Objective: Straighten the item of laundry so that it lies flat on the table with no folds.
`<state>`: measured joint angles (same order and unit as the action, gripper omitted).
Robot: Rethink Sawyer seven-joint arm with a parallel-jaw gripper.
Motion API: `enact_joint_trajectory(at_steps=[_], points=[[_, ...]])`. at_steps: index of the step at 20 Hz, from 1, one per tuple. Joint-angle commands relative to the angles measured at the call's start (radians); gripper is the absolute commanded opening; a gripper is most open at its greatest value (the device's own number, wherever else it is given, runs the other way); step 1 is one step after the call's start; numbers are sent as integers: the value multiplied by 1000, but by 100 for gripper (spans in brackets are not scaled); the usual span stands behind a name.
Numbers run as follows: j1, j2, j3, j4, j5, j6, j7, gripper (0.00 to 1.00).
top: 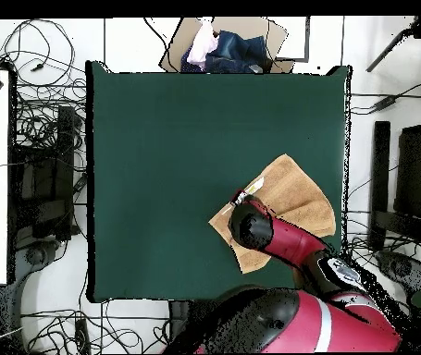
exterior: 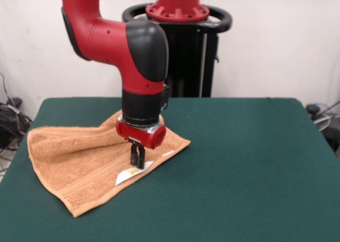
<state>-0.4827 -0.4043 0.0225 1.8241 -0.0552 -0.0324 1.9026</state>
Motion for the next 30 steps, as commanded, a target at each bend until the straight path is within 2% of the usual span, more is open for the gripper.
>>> enact_joint_trajectory(at_steps=[1, 5, 10, 30], points=[[39, 217, 240, -173, 117, -103, 238, 0], [96, 178, 216, -125, 203, -87, 304, 0], [103, 167, 239, -92, 245, -96, 310, 0], [-36, 227, 427, -81, 203, -123, 265, 0]])
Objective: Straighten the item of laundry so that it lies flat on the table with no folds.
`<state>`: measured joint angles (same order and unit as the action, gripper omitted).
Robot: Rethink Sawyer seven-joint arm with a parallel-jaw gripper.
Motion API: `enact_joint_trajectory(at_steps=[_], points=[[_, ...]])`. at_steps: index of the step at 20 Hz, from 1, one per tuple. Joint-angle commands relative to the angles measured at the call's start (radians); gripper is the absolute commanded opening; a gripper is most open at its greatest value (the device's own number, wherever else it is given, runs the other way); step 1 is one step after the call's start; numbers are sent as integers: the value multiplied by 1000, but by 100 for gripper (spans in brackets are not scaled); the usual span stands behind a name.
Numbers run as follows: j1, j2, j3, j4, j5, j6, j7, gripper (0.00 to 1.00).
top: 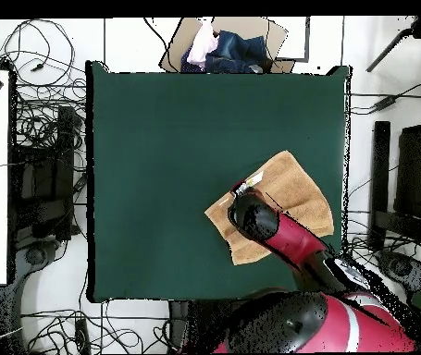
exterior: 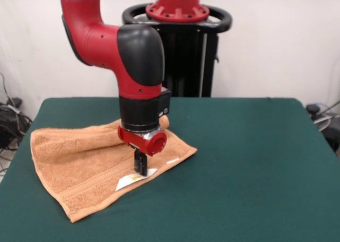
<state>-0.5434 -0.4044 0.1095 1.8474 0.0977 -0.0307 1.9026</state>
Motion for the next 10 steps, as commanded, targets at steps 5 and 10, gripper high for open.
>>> enact_joint_trajectory(at_steps=[5, 10], points=[[2, 253, 382, -98, 65, -135, 289, 0], [-10, 252, 414, -83, 84, -135, 310, 0]])
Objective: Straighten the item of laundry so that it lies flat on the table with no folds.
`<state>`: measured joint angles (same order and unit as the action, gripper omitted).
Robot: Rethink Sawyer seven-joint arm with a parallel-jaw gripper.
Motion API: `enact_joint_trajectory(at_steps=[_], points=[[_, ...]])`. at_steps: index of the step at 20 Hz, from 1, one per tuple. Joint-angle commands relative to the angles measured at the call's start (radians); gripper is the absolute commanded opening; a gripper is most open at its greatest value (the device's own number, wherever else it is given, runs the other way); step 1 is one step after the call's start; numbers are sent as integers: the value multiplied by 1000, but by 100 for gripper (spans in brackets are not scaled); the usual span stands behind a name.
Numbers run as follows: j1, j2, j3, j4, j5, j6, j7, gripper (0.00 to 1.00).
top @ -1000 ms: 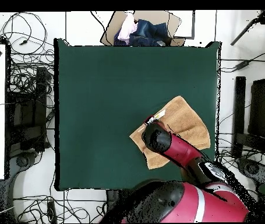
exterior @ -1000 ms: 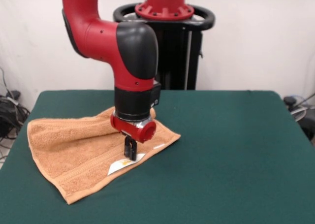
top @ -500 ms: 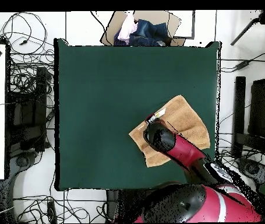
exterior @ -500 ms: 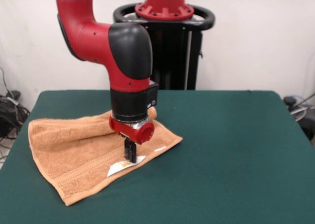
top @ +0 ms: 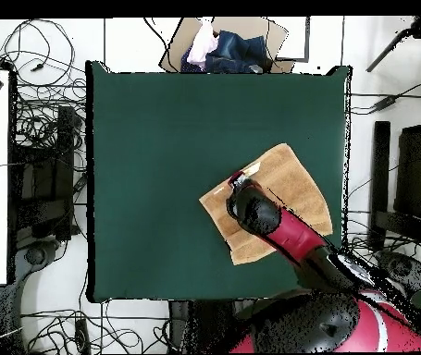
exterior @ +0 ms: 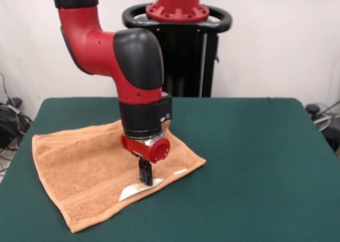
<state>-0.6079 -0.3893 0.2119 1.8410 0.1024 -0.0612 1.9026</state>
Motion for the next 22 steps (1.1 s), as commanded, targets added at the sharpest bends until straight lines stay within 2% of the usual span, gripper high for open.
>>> enact_joint_trajectory(at_steps=[1, 9, 15, 17, 20, 22], points=[[48, 239, 320, -73, 80, -103, 309, 0], [48, 254, 353, -55, 92, -127, 304, 0], [51, 247, 343, -41, 106, -134, 282, 0], [94, 200, 286, -21, 151, -133, 288, 0], [223, 74, 96, 25, 283, -56, 267, 0], [240, 30, 48, 55, 310, 7, 242, 0]])
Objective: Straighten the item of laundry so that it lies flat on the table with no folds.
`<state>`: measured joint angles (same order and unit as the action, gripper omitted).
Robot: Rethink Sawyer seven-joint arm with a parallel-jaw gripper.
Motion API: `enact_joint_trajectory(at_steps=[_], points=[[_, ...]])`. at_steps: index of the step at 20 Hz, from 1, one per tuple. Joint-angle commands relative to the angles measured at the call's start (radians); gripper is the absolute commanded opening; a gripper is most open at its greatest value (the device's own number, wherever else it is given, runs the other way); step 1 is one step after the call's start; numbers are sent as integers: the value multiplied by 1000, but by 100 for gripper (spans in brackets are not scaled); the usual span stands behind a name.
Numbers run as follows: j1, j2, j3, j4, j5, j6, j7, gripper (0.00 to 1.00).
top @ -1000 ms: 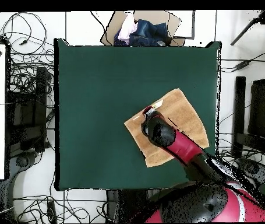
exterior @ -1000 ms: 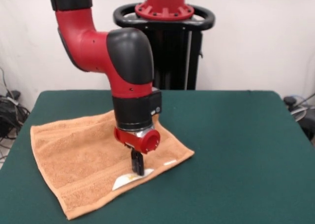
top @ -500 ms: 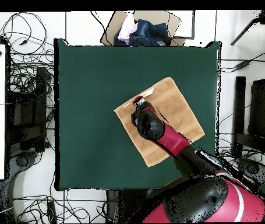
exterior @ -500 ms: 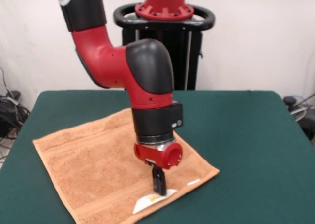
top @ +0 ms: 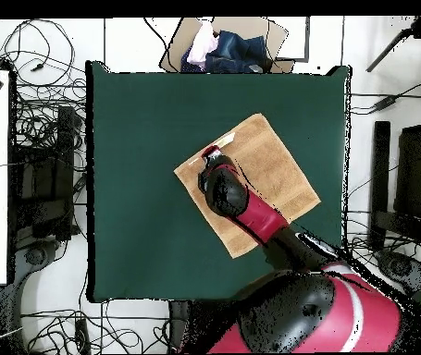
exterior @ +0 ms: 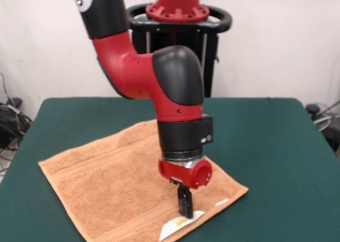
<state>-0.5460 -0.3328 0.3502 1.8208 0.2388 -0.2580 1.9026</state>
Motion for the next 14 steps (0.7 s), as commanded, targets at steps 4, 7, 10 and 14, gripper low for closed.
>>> enact_joint_trajectory(at_steps=[4, 7, 10, 14], points=[[198, -87, -163, 126, 192, 263, 199, 0], [248, -125, -258, 144, 203, 291, 182, 0], [268, -159, -327, 157, 183, 325, 181, 0], [259, -184, -361, 155, 141, 367, 166, 0]])
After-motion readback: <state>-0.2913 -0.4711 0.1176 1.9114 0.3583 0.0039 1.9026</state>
